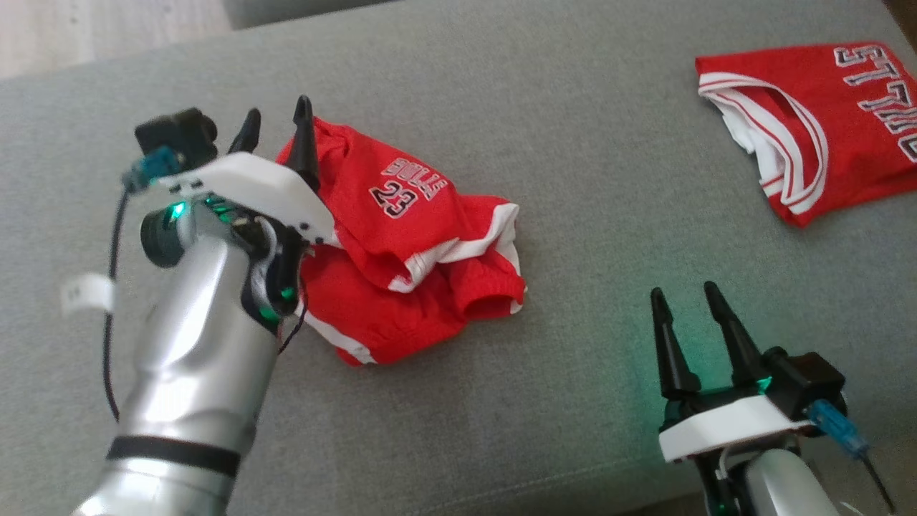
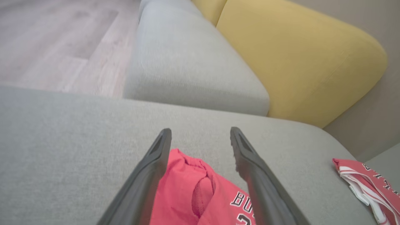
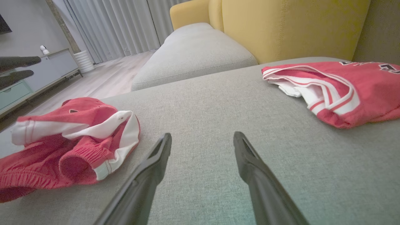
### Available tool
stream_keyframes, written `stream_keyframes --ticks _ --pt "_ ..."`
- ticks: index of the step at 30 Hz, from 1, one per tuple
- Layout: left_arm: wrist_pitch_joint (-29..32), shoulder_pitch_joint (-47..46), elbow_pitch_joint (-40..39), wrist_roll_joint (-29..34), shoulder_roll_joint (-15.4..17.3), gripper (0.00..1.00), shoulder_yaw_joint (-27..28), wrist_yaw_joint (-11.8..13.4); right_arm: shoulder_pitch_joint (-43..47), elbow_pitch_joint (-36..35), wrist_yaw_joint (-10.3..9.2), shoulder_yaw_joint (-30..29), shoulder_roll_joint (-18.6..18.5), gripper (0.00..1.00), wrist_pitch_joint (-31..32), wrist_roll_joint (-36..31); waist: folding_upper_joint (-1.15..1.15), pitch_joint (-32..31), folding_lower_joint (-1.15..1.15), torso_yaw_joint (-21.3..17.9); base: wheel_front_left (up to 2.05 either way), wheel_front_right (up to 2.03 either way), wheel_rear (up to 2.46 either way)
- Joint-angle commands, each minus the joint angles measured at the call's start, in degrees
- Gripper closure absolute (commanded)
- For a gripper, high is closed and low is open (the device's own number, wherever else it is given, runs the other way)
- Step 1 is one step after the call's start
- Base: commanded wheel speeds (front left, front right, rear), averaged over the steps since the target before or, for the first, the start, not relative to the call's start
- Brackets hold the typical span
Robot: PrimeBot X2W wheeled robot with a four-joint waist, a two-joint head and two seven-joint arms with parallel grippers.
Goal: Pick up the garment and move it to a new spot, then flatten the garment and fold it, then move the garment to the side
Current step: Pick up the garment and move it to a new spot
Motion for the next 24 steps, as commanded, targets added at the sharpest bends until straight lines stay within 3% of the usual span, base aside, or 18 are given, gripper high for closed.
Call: stream_keyframes --ticks 1,7,16,24 --pt "-1.96 -0.28 -2.45 0.92 1.49 0.0 1.15 0.01 0.01 -1.87 0.39 0.73 -0.3 0.0 -0.78 -0.5 0.0 -1.17 0.0 1.0 0.0 0.0 0.0" --pt "-8.84 11.82 -10.47 2.13 0.28 0.0 0.93 3.05 2.46 -3.21 0.39 -1.74 -0.3 0.0 -0.78 -3.0 0.0 -5.37 0.0 3.98 0.0 0.0 0.0" --pt "-10.03 33.53 -26.14 9.47 1.11 0.0 1.63 9.01 7.48 -5.47 0.39 -5.59 -0.3 0.0 -0.78 -5.95 0.0 -9.3 0.0 9.12 0.0 0.0 0.0" --pt "-10.05 45.14 -32.06 16.59 1.42 0.0 3.79 8.14 10.59 -5.77 0.39 -6.64 -0.3 0.0 -0.78 -6.98 0.0 -12.12 0.0 11.69 0.0 0.0 0.0"
